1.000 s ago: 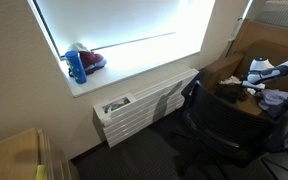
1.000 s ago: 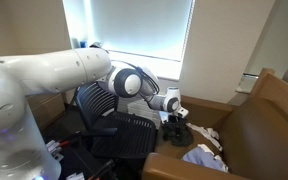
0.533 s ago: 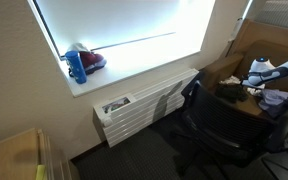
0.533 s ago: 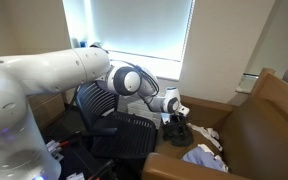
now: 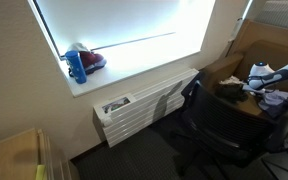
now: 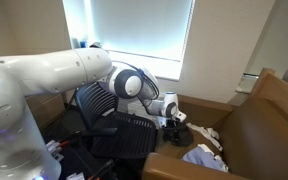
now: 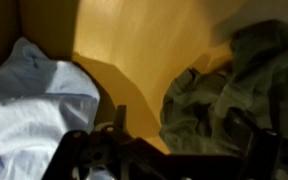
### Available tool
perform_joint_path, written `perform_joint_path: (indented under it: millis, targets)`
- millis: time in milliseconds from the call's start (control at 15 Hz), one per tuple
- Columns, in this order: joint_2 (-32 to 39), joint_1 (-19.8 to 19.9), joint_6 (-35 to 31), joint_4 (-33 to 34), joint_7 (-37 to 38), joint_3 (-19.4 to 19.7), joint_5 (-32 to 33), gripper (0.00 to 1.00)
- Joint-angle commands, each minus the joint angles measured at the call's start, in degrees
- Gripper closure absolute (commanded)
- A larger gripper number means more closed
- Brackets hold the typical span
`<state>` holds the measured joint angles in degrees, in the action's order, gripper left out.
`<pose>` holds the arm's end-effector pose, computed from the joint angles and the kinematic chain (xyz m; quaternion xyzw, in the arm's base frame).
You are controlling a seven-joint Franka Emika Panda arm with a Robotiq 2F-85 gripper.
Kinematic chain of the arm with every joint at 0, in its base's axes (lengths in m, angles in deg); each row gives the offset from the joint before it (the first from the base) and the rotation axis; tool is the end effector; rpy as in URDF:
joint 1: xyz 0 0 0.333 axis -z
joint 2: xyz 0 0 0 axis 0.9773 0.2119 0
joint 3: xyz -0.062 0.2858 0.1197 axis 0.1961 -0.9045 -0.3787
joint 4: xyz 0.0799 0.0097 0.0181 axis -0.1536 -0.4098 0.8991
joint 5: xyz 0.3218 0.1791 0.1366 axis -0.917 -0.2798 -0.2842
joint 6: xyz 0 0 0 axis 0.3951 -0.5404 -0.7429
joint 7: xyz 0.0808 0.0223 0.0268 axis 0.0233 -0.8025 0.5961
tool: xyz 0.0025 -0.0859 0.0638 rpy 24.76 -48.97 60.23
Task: Put the black cloth on the seat of the black chair
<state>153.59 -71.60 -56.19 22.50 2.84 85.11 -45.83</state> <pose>0.6967 -0.1459 -0.0829 0.9101 -0.3876 0.0589 0.1344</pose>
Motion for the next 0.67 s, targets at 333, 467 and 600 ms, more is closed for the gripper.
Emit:
perform_joint_path:
  millis: [333,467,600]
  targets:
    - [-0.1,0.12,12.81,3.46,-16.75,-2.54,-12.37,0.0]
    - [-0.09,0.23,8.44,2.52,-17.07,-2.47,-12.33,0.0]
    - [-0.05,0.03,1.78,0.91,-15.68,-1.33,-12.78,0.0]
